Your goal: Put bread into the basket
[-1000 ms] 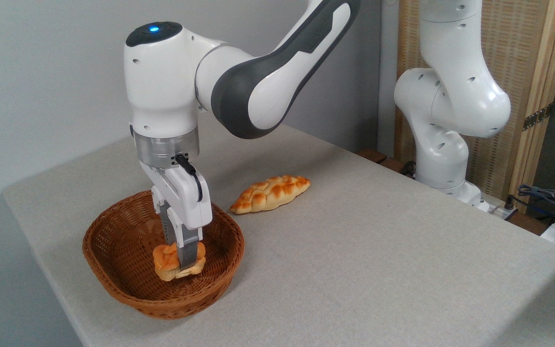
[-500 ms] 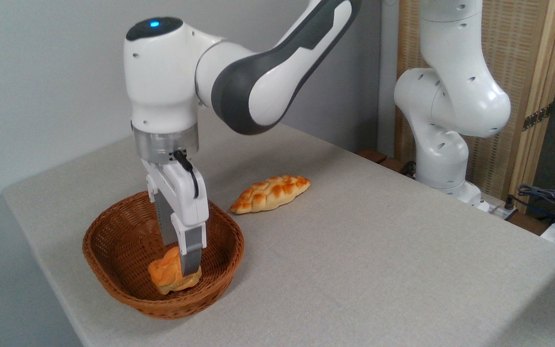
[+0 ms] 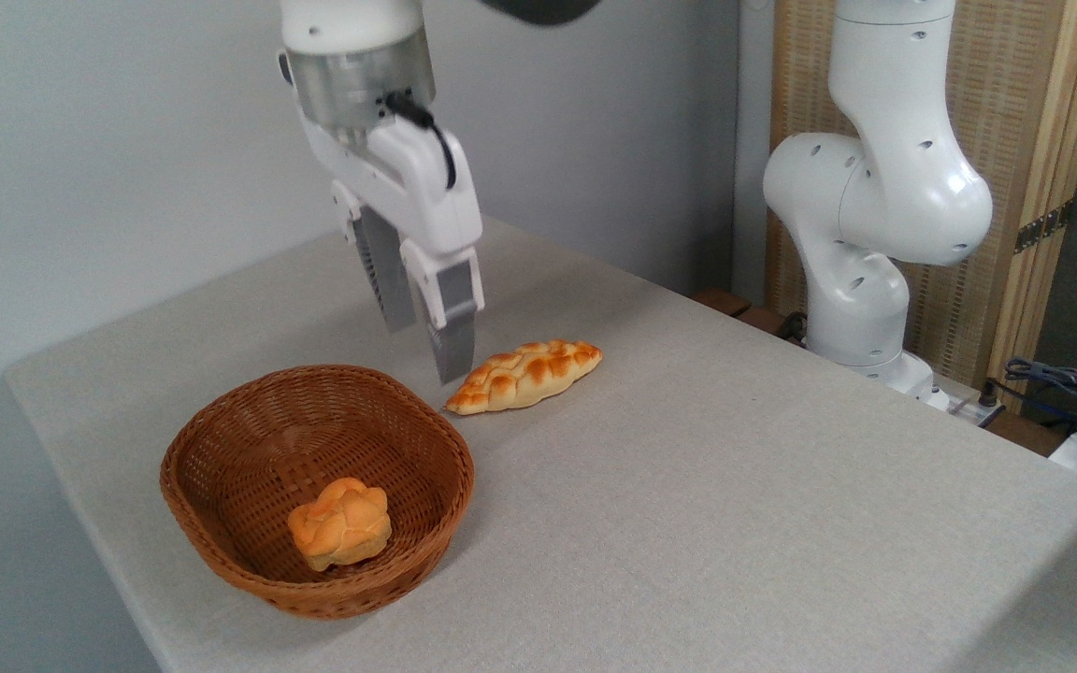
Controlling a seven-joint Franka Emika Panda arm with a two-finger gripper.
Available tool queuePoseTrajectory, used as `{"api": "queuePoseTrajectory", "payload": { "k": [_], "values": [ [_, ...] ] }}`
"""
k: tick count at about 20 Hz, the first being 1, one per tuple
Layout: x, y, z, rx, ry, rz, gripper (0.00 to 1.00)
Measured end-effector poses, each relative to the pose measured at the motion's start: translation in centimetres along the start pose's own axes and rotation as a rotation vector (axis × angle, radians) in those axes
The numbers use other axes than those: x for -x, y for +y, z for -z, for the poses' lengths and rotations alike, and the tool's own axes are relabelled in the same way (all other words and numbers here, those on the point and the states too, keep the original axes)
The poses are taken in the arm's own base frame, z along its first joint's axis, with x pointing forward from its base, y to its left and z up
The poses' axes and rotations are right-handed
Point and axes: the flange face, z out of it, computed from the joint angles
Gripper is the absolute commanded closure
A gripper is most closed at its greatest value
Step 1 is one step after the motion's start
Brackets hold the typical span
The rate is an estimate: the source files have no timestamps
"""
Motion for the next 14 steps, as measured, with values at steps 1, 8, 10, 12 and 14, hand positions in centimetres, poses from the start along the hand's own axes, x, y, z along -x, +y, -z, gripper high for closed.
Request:
{"api": "queuePoseTrajectory", "payload": {
  "k": [1,8,10,12,14],
  "values": [
    [-0.2,0.4,0.4,0.003,-0.007,0.016,0.00],
    [-1.3,1.7,1.5,-0.044,-0.034,0.027,0.00],
    [-0.6,1.1,1.8,-0.047,-0.030,0.044,0.00],
    [0.3,0.3,2.0,-0.049,-0.027,0.056,0.00],
    [1.3,-0.5,2.3,-0.051,-0.023,0.050,0.00]
  ]
}}
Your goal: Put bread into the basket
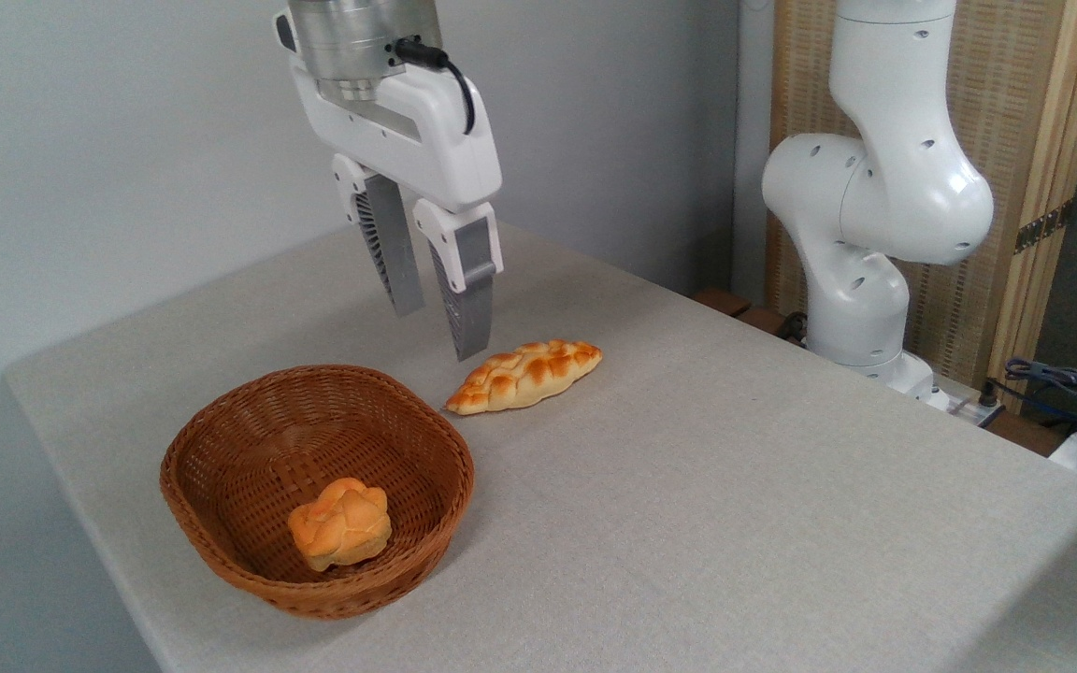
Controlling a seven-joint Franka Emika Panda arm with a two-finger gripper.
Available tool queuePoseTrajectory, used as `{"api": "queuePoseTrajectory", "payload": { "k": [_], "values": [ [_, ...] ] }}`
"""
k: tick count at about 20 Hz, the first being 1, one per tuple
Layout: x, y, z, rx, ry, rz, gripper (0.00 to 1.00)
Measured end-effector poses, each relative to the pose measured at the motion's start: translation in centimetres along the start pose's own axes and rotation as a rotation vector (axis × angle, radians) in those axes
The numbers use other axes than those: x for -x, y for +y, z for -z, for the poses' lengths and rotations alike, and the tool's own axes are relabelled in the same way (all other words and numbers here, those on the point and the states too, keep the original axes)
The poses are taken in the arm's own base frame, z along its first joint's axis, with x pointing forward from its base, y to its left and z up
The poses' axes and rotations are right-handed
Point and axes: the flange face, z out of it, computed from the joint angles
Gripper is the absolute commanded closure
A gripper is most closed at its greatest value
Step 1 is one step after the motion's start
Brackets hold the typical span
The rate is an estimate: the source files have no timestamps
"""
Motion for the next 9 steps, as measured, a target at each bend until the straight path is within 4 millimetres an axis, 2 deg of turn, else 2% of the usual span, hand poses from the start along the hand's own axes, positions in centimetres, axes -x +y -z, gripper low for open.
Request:
{"api": "queuePoseTrajectory", "payload": {
  "k": [5,9],
  "values": [
    [1.12,-0.98,0.31,-0.002,0.007,0.015,0.00],
    [1.06,-0.92,0.31,-0.002,0.007,0.012,0.00]
  ]
}}
